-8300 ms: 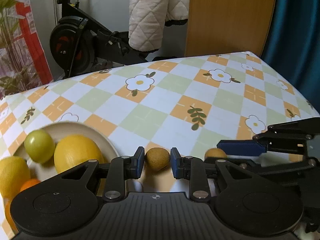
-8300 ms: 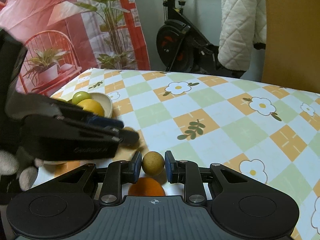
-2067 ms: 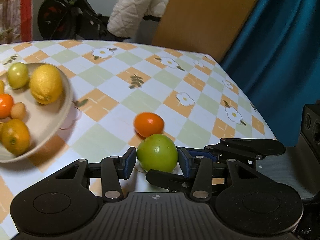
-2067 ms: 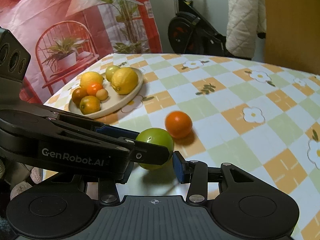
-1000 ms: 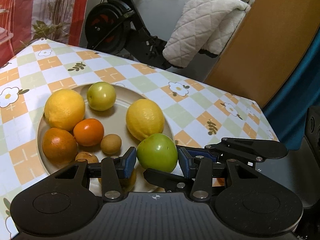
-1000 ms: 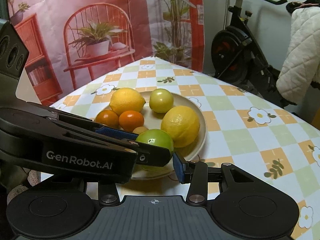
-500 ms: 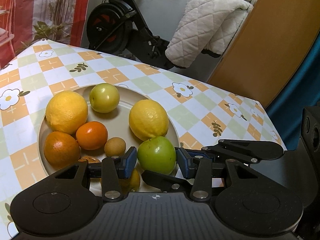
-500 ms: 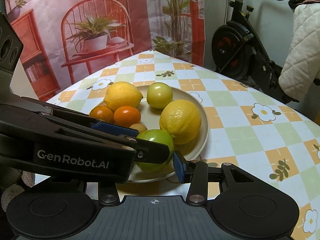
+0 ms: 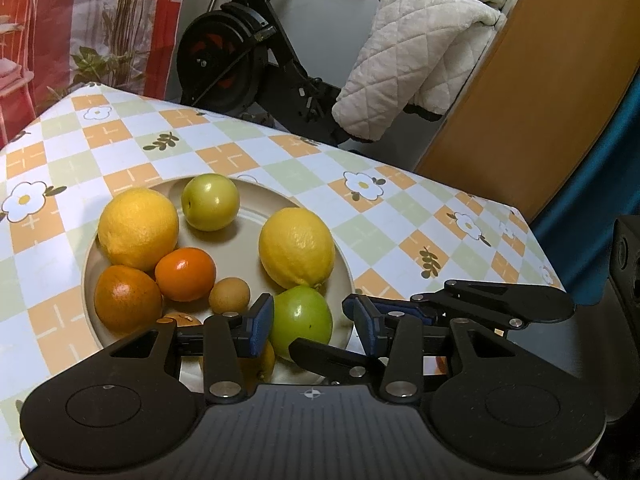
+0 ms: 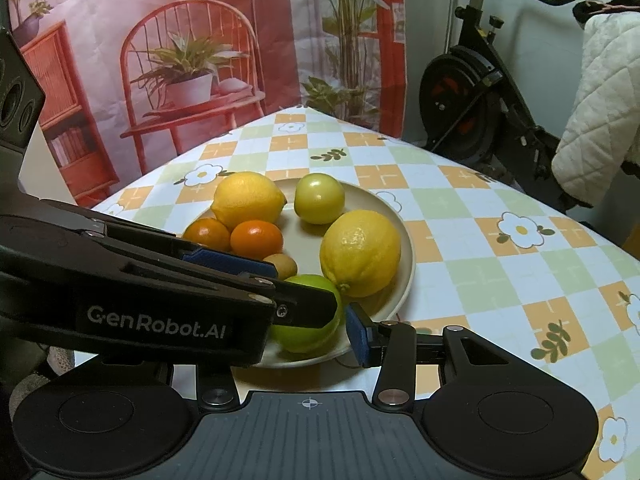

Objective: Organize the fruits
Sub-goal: 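Carry the green apple over the plate with the right gripper, then lower the green apple onto the plate and open the right gripper, then move the open right gripper to the orange tangerine, then close the right gripper on the orange tangerine and lift it, then carry the orange tangerine over the plate with the right gripper, then lower the tangerine onto the plate and open the right gripper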

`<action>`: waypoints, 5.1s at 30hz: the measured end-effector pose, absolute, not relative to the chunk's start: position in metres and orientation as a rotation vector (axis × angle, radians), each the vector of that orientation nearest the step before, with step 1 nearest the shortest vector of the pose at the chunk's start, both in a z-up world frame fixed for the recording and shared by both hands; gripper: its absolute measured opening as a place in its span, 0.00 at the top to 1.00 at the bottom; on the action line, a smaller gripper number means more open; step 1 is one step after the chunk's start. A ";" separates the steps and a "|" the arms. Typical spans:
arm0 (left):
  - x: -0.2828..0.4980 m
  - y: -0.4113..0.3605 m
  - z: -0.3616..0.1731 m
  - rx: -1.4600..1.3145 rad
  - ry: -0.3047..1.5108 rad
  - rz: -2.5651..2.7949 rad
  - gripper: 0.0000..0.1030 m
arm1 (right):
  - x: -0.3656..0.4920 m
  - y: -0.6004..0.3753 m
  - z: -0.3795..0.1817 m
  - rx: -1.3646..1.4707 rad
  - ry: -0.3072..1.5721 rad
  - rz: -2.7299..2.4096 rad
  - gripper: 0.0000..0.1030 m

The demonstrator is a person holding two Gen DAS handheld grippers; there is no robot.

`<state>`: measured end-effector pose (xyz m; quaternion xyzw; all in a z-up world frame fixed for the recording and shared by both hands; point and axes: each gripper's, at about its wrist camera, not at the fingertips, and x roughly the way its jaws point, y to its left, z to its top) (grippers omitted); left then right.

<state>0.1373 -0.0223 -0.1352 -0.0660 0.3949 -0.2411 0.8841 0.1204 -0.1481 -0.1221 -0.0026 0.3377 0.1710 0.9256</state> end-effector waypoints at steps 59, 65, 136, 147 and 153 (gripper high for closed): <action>0.108 -0.129 -0.158 -0.007 0.932 -0.714 0.52 | 0.037 -0.256 -0.167 0.190 0.646 0.097 0.60; 0.109 -0.134 -0.162 -0.026 0.946 -0.732 0.52 | 0.037 -0.261 -0.171 0.202 0.648 0.098 0.65; 0.199 0.018 -0.142 -0.310 0.801 -0.474 0.57 | 0.201 -0.108 -0.111 -0.159 0.665 0.414 0.66; 0.202 0.018 -0.144 -0.309 0.804 -0.464 0.57 | 0.207 -0.104 -0.113 -0.160 0.671 0.387 0.66; 0.199 0.018 -0.141 -0.292 0.799 -0.455 0.57 | 0.207 -0.103 -0.113 -0.162 0.677 0.368 0.65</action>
